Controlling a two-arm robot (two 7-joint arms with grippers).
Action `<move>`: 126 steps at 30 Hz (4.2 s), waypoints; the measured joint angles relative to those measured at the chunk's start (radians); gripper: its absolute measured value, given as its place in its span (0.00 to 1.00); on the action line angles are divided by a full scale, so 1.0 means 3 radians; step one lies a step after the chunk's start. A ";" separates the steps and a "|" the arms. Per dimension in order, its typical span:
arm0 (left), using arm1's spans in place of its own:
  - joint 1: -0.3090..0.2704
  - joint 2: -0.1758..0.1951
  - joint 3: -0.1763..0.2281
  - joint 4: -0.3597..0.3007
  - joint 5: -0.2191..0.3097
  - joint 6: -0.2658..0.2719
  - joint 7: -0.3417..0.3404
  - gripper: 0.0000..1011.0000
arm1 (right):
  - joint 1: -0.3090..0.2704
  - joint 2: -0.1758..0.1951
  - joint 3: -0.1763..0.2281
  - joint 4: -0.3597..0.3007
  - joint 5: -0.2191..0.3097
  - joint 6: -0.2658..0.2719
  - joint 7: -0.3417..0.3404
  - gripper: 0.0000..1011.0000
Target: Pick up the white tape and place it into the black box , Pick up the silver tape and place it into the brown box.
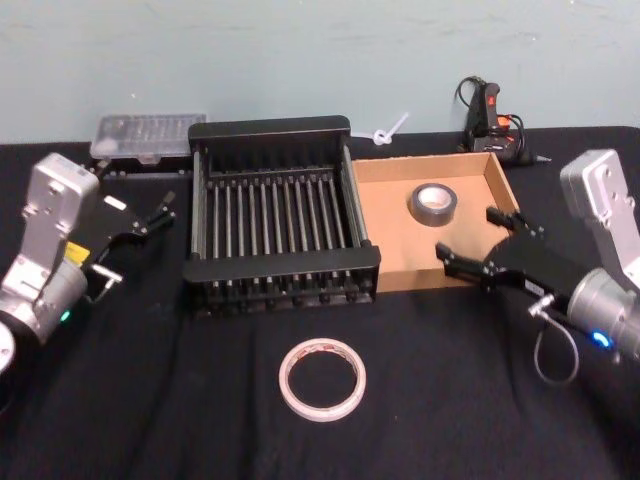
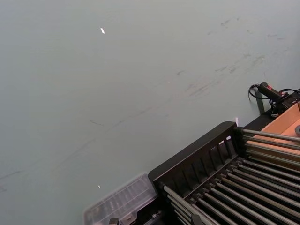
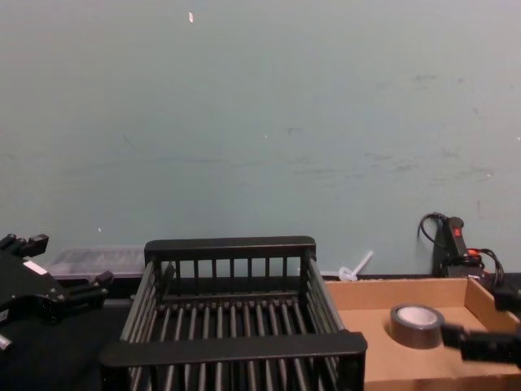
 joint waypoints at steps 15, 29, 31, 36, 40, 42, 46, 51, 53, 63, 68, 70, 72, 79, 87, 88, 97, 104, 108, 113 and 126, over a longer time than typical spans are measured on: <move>0.0000 0.0000 0.0000 0.0000 0.0000 0.0000 0.0000 0.99 | -0.0265 0.0149 -0.0181 -0.0141 -0.0005 -0.0165 0.0125 0.99; 0.0000 0.0000 0.0000 0.0000 0.0000 0.0000 0.0000 0.99 | -0.0076 0.0129 -0.0531 0.0021 -0.0093 -0.0314 0.0369 0.99; 0.0000 0.0000 0.0000 0.0000 0.0000 0.0000 0.0000 0.99 | -0.0004 0.0104 -0.0597 0.0079 -0.0105 -0.0323 0.0404 0.99; 0.0000 0.0000 0.0000 0.0000 0.0000 0.0000 0.0000 0.99 | 0.0114 0.0054 -0.0700 0.0186 -0.0118 -0.0328 0.0461 0.99; 0.0000 0.0000 0.0000 0.0000 0.0000 0.0000 0.0000 0.99 | 0.0226 0.0003 -0.0784 0.0295 -0.0121 -0.0345 0.0522 0.99; 0.0000 0.0000 0.0000 0.0000 0.0000 0.0000 0.0000 0.99 | 0.0289 -0.0025 -0.0832 0.0366 -0.0125 -0.0364 0.0554 0.99; 0.0000 0.0000 0.0000 0.0000 0.0000 0.0000 0.0000 0.99 | 0.0402 -0.0076 -0.0913 0.0498 -0.0132 -0.0395 0.0606 0.99; 0.0000 0.0000 0.0000 0.0000 0.0000 0.0000 0.0000 0.99 | 0.0531 -0.0141 -0.1005 0.0642 -0.0136 -0.0416 0.0665 0.99; 0.0000 0.0000 0.0000 0.0000 0.0000 0.0000 0.0000 0.99 | 0.0559 -0.0155 -0.1029 0.0676 -0.0136 -0.0418 0.0680 0.99; 0.0000 0.0000 0.0000 0.0000 0.0000 0.0000 0.0000 0.99 | 0.0658 -0.0201 -0.1126 0.0816 -0.0121 -0.0417 0.0718 0.99; 0.0000 0.0000 0.0000 0.0000 0.0000 0.0000 0.0000 0.99 | 0.0672 -0.0203 -0.1148 0.0853 -0.0108 -0.0411 0.0719 0.99; 0.0000 0.0000 0.0000 0.0000 0.0000 0.0000 0.0000 0.99 | 0.0674 -0.0201 -0.1159 0.0862 -0.0103 -0.0409 0.0723 0.99; 0.0000 0.0000 0.0000 0.0000 0.0000 0.0000 0.0000 0.99 | 0.0674 -0.0195 -0.1170 0.0867 -0.0097 -0.0407 0.0728 0.99; 0.0000 0.0000 0.0000 0.0000 0.0000 0.0000 0.0000 0.99 | 0.0662 -0.0176 -0.1198 0.0870 -0.0091 -0.0412 0.0742 0.99; 0.0000 0.0000 0.0000 0.0000 0.0000 0.0000 0.0000 0.99 | 0.0649 -0.0158 -0.1227 0.0872 -0.0091 -0.0424 0.0756 0.99; 0.0000 0.0000 0.0000 0.0000 0.0000 0.0000 0.0000 0.99 | 0.0649 -0.0158 -0.1229 0.0873 -0.0091 -0.0424 0.0757 0.99; 0.0000 0.0000 0.0000 0.0000 0.0000 0.0000 0.0000 0.99 | 0.0645 -0.0157 -0.1241 0.0870 -0.0089 -0.0417 0.0754 0.99; 0.0000 0.0000 0.0000 0.0000 0.0000 0.0000 0.0000 0.99 | 0.0646 -0.0160 -0.1249 0.0871 -0.0087 -0.0405 0.0750 0.99; 0.0000 0.0000 0.0000 0.0000 0.0000 0.0000 0.0000 0.99 | 0.0646 -0.0157 -0.1248 0.0871 -0.0085 -0.0400 0.0744 0.99; 0.0000 0.0000 0.0000 0.0000 0.0000 0.0000 0.0000 0.99 | 0.0645 -0.0154 -0.1249 0.0869 -0.0085 -0.0391 0.0740 0.99; 0.0000 0.0000 0.0000 0.0000 0.0000 0.0000 0.0000 0.99 | 0.0644 -0.0155 -0.1246 0.0866 -0.0086 -0.0392 0.0739 0.92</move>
